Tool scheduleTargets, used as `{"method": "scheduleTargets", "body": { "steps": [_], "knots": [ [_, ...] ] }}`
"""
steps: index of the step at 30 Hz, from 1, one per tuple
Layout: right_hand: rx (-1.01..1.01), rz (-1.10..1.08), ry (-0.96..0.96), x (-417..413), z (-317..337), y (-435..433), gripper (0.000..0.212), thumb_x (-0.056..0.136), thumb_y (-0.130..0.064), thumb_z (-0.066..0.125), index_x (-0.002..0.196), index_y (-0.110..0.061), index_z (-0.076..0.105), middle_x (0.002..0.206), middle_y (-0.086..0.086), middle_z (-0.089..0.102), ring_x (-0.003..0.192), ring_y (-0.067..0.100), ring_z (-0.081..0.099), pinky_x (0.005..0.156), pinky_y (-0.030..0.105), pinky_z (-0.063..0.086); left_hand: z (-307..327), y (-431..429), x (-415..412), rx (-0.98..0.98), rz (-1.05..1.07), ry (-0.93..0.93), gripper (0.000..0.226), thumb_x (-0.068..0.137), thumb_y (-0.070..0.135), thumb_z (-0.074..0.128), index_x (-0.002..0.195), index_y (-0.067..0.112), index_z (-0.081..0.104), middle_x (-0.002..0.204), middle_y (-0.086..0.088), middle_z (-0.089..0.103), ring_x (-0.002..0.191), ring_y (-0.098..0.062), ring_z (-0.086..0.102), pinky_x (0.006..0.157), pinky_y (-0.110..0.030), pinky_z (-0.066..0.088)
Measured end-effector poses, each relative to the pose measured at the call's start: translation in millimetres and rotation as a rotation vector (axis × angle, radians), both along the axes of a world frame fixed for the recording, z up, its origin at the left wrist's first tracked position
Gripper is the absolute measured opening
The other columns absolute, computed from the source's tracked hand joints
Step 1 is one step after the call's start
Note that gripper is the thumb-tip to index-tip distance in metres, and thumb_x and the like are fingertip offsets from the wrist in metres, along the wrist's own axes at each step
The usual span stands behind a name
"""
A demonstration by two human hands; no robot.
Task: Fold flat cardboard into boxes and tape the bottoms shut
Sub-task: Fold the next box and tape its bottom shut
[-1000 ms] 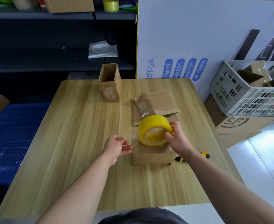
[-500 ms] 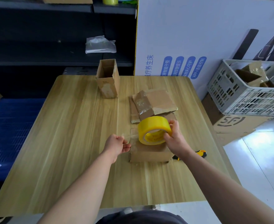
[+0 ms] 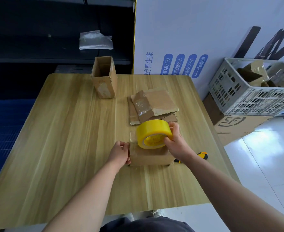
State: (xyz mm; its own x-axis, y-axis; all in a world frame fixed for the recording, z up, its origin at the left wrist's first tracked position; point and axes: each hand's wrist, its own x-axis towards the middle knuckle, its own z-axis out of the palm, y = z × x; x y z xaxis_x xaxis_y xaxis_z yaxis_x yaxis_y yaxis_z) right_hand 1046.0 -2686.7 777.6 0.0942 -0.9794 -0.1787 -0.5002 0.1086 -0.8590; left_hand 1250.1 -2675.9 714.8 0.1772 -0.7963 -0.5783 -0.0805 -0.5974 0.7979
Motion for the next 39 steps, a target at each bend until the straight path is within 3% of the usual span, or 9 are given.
{"method": "scheduleTargets", "body": {
  "steps": [6,9,13,16,18,23,27,33,39],
  "knots": [
    [0.022,0.002,0.0,-1.6,-0.8,0.4,0.045,0.091,-0.001,0.045,0.131,-0.013,0.03,0.113,0.0,0.042,0.094,0.011,0.045,0.074,0.014,0.04,-2.2,12.4,1.0,-0.003,-0.082,-0.01,0.02,0.101,0.025,0.045,0.114,0.014,0.037,0.063,-0.007,0.046,0.049,-0.018,0.041,0.047,-0.029,0.042],
    [0.032,0.013,-0.002,-2.9,0.2,-0.4,0.045,0.091,0.0,0.045,0.132,-0.012,0.029,0.115,0.001,0.042,0.097,0.014,0.044,0.075,0.014,0.039,0.8,5.2,12.3,-0.099,-0.099,-0.031,0.026,0.096,0.02,0.055,0.12,0.017,0.046,0.098,-0.013,0.061,0.075,-0.022,0.058,0.074,-0.04,0.052],
    [0.065,0.026,0.009,-3.9,1.8,-1.3,0.046,0.092,-0.003,0.045,0.133,-0.015,0.028,0.114,0.004,0.044,0.092,0.012,0.045,0.074,0.017,0.04,17.8,-4.8,34.9,-0.14,-0.389,0.048,0.082,0.082,0.006,0.07,0.148,0.031,0.029,0.146,0.007,0.035,0.131,-0.015,0.038,0.093,-0.029,0.044],
    [0.082,0.033,0.011,-3.8,3.9,-1.7,0.047,0.093,-0.005,0.045,0.134,-0.018,0.027,0.115,0.006,0.045,0.091,0.012,0.045,0.071,0.018,0.04,26.0,-11.6,29.1,-0.173,-0.697,-0.2,0.119,0.067,0.013,0.086,0.154,0.029,0.007,0.158,0.008,0.013,0.145,-0.012,0.015,0.113,-0.029,0.025],
    [0.093,0.035,0.025,-3.1,5.3,-1.1,0.048,0.093,-0.006,0.046,0.136,-0.019,0.027,0.114,0.006,0.045,0.092,0.015,0.045,0.067,0.018,0.038,24.0,-16.1,20.7,-0.231,-0.756,-0.336,0.129,0.059,0.021,0.091,0.154,0.026,0.004,0.159,0.009,0.006,0.146,-0.01,0.011,0.112,-0.021,0.016],
    [0.098,0.041,0.047,-4.4,5.8,1.2,0.048,0.091,-0.006,0.05,0.134,-0.021,0.034,0.112,0.008,0.049,0.094,0.019,0.047,0.066,0.022,0.039,21.5,-18.6,15.1,-0.296,-0.749,-0.522,0.124,0.057,0.028,0.092,0.153,0.023,0.013,0.153,0.011,0.015,0.136,-0.011,0.033,0.104,-0.023,0.032],
    [0.04,0.035,0.04,-5.8,13.0,-4.5,0.039,0.086,0.0,0.053,0.121,-0.015,0.042,0.09,0.0,0.051,0.082,0.018,0.047,0.063,0.026,0.039,21.3,-20.5,17.2,-0.308,-0.783,-0.564,0.121,0.055,0.029,0.092,0.15,0.024,0.017,0.149,0.008,0.02,0.127,-0.017,0.043,0.1,-0.03,0.042],
    [-0.089,0.009,0.217,-47.2,32.1,-10.8,0.047,0.083,0.005,0.054,0.125,-0.014,0.042,0.097,0.0,0.05,0.086,0.016,0.047,0.061,0.014,0.035,17.7,-24.9,21.9,-0.295,-0.775,-0.546,0.116,0.05,0.03,0.093,0.142,0.037,0.022,0.14,0.013,0.026,0.113,-0.014,0.047,0.094,-0.032,0.048],
    [-0.186,0.087,0.441,-85.7,34.8,-12.4,0.052,0.077,0.004,0.056,0.123,-0.017,0.042,0.115,-0.003,0.039,0.109,0.021,0.04,0.089,0.03,0.033,16.9,-24.1,22.4,-0.294,-0.766,-0.561,0.118,0.049,0.029,0.094,0.142,0.037,0.023,0.139,0.013,0.027,0.112,-0.014,0.049,0.092,-0.033,0.05]
  ]
}}
